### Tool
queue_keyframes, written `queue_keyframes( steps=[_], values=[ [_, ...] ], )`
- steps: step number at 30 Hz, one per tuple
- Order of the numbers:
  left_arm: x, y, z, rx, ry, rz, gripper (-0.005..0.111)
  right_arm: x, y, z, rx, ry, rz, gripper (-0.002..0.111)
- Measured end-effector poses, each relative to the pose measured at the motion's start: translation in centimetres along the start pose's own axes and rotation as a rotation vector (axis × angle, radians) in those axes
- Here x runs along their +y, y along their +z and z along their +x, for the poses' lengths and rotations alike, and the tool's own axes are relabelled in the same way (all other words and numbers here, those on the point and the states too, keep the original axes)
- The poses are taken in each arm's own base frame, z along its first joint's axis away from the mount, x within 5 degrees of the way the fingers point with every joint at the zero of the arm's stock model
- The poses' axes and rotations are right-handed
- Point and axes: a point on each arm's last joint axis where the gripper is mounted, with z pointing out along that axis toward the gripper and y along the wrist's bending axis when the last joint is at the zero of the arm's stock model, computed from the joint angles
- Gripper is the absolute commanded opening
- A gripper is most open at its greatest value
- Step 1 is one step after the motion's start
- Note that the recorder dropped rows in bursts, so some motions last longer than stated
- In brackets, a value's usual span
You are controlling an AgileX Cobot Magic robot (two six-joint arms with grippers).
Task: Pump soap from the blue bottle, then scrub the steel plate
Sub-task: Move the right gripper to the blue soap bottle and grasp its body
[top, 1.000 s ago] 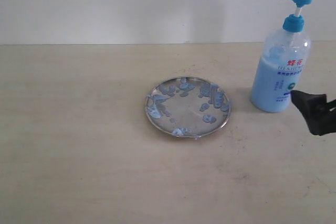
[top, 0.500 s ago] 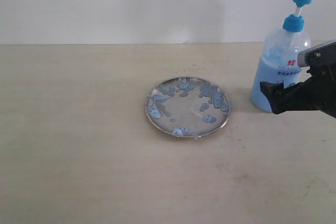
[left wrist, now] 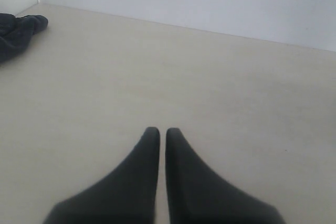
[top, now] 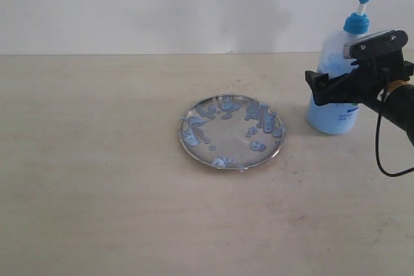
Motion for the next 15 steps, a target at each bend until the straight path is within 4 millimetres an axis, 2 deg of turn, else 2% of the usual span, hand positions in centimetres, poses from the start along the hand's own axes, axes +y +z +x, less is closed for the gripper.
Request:
queue_keyframes(
  steps=[2, 4, 6, 9, 10, 15],
  values=[
    [0.00, 0.00, 0.00, 0.000, 0.000, 0.000, 0.004, -0.08, 0.69, 0.31, 0.000, -0.004, 0.000, 0.100],
    [0.00, 0.00, 0.00, 0.000, 0.000, 0.000, 0.004, -0.10, 1.02, 0.61, 0.009, -0.006, -0.001, 0.084],
    [0.00, 0.00, 0.00, 0.000, 0.000, 0.000, 0.004, -0.09, 1.15, 0.81, 0.015, -0.005, -0.002, 0.059],
    [0.00, 0.00, 0.00, 0.000, 0.000, 0.000, 0.004, -0.08, 1.19, 0.77, 0.014, -0.004, -0.004, 0.010],
    [0.00, 0.00, 0.00, 0.000, 0.000, 0.000, 0.004, -0.08, 1.19, 0.77, 0.014, -0.005, -0.004, 0.000],
    [0.00, 0.00, 0.00, 0.000, 0.000, 0.000, 0.004, -0.08, 1.19, 0.77, 0.014, 0.001, -0.004, 0.001]
  ],
)
